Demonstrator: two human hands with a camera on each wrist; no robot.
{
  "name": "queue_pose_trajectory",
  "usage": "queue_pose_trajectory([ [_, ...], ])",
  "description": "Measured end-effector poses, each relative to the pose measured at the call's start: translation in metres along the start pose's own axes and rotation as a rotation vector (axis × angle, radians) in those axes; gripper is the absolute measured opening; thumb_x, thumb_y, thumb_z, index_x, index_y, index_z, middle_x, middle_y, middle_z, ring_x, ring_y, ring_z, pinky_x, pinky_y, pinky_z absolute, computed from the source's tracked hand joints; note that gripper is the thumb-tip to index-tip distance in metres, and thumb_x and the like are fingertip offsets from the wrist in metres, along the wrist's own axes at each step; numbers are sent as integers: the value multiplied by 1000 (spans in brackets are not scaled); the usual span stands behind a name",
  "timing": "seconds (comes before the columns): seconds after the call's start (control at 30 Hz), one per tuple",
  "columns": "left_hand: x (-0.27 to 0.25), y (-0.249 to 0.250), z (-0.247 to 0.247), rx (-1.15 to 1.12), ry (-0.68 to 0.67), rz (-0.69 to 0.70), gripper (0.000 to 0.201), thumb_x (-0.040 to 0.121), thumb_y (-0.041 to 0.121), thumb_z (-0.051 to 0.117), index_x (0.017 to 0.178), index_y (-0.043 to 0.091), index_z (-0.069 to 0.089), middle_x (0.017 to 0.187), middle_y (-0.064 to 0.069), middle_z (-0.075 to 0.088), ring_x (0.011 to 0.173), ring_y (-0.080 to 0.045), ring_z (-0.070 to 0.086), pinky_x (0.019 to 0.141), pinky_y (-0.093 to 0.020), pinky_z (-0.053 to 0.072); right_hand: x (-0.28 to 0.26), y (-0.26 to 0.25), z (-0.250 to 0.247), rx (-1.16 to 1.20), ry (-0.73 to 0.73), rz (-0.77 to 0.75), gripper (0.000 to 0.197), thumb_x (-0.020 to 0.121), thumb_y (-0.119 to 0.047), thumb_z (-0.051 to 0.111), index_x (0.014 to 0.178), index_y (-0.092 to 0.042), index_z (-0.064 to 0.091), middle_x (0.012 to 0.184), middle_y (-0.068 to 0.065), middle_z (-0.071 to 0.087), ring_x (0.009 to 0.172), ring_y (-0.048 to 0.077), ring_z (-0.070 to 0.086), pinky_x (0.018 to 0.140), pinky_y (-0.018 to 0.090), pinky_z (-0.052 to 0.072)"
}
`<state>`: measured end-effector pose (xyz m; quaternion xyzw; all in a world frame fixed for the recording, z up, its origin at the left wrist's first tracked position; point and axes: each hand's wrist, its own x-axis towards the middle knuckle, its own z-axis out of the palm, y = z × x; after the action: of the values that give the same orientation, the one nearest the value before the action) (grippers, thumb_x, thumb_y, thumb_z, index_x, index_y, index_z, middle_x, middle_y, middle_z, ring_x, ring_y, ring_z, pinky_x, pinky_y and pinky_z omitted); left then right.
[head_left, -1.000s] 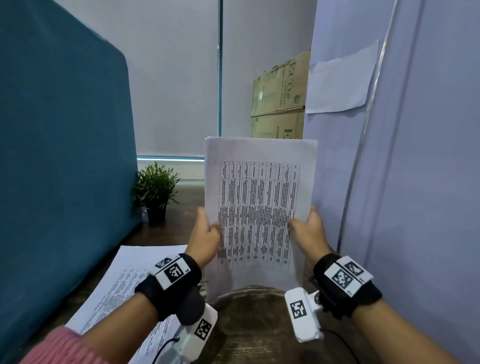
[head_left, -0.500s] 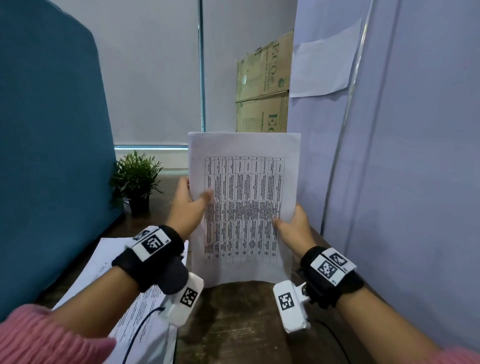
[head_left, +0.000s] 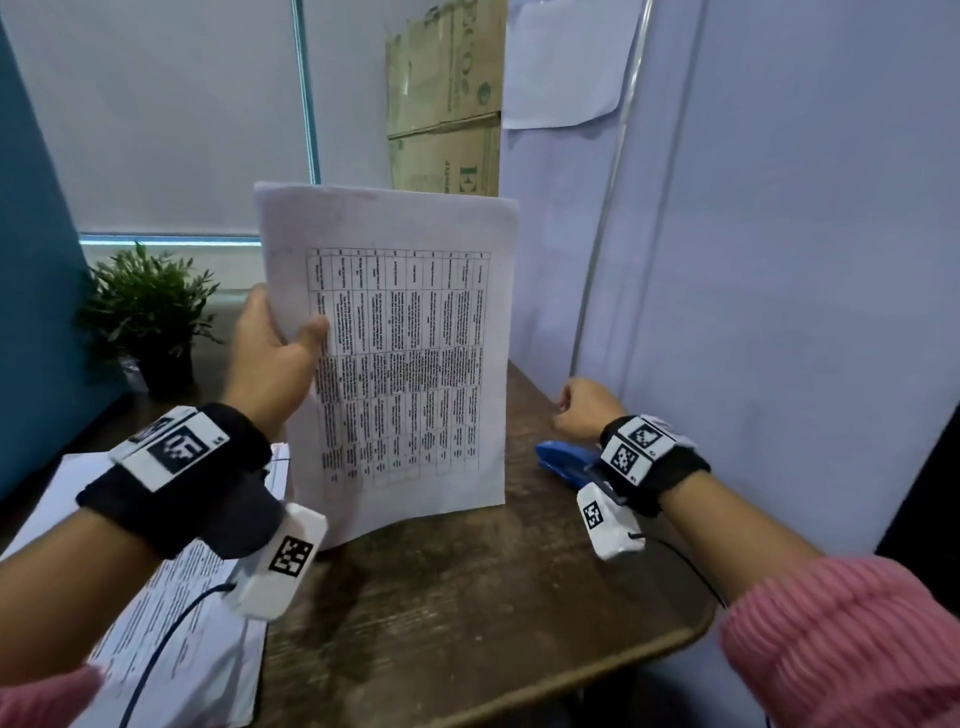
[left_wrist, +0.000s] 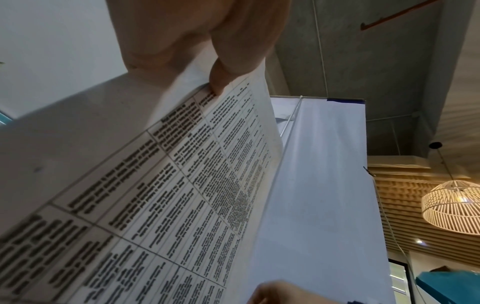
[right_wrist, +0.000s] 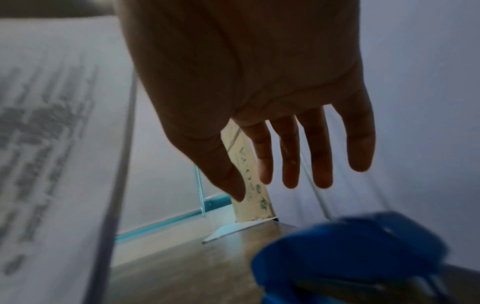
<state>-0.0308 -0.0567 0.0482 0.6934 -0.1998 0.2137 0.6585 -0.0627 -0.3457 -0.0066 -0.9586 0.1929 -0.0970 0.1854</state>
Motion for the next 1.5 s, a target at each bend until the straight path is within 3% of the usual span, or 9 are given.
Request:
queue_pose_trajectory([
  [0.27,4,-5,0,-52,-44,6,35,93,4,51,127,6,45,112,2,57,96,-11,57,72,-18,48,22,21,27,-293,-291,87,34,79,-36,71,71,-9,53,84,8,60,77,25,57,66,30,45],
  [0.4,4,-7,0,-72,-57,0,35,93,4,51,127,8,45,114,3,57,98,-11,58,73,-19,48,26,24,38,-321,-246,63,35,76,-31,72,96,-3,63,88,11,63,78,26,60,72,33,53],
  [0.6,2,-5,-2,-91,-65,-2,28,93,4,50,119,15,46,101,12,58,86,1,57,66,-15,48,24,19,26,-273,-222,82,32,80,-27,70,99,-4,60,95,12,61,81,24,56,69,31,47],
  [0.8,-4,0,-6,-118,-72,-19,26,94,1,48,112,19,43,96,13,57,83,3,57,60,-11,51,-3,-16,-43,109,78,-55,24,83,-28,68,81,-6,57,80,10,55,78,24,53,65,28,38],
  [0.93,-7,1,-9,-153,-97,-63,29,93,3,48,120,14,44,100,10,57,84,0,57,57,-9,51,-29,-59,-96,757,490,-167,21,85,-23,64,87,-14,45,77,-2,46,67,13,46,58,27,35],
  [1.07,-11,3,-13,-190,-109,-65,33,93,3,48,123,15,43,103,8,57,89,-2,58,61,-11,52,-46,-111,-133,1377,497,-364,21,88,-21,60,74,-22,45,67,-7,38,60,7,41,57,24,35],
  [1.23,-14,6,-17,-208,-98,-39,29,92,1,49,111,24,46,105,5,60,96,-9,61,72,-20,52,-50,-178,-132,1329,591,-705,7,91,-25,58,94,-23,52,84,-9,55,75,1,55,75,19,48],
  [1.3,-15,7,-17,-215,-96,-24,31,92,1,50,103,30,47,104,5,61,96,-10,61,74,-21,52,-47,-198,-124,1252,656,-757,19,92,-28,57,107,-20,47,94,-6,56,82,3,55,81,19,48],
  [1.5,-18,6,-18,-227,-105,9,31,92,2,50,100,32,48,104,6,62,96,-8,62,76,-24,53,-38,-223,-102,1053,752,-831,34,92,-34,53,110,-7,43,76,-13,50,63,-5,50,68,26,49],
])
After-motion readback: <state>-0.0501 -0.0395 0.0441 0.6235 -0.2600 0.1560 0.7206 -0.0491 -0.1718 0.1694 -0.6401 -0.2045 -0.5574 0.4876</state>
